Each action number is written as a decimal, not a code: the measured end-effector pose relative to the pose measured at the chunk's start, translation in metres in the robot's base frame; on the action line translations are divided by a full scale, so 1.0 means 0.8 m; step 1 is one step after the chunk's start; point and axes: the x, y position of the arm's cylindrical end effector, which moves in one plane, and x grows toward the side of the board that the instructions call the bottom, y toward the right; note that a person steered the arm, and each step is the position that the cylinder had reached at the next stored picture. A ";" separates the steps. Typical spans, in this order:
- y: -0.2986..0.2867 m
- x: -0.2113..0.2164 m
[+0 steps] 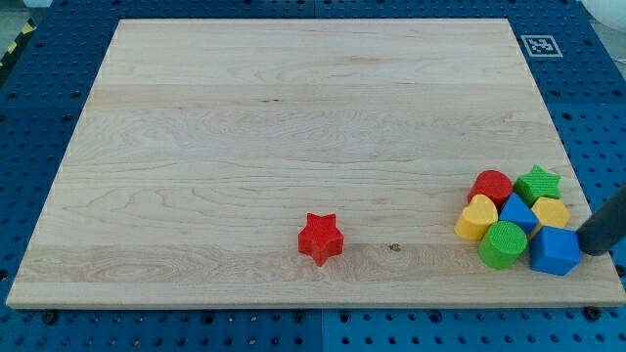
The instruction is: Push the yellow hexagon along with the red circle
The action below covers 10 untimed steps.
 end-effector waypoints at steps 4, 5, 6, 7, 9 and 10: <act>-0.151 -0.101; -0.206 -0.123; -0.266 -0.144; -0.321 -0.178; -0.441 -0.223; -0.486 -0.232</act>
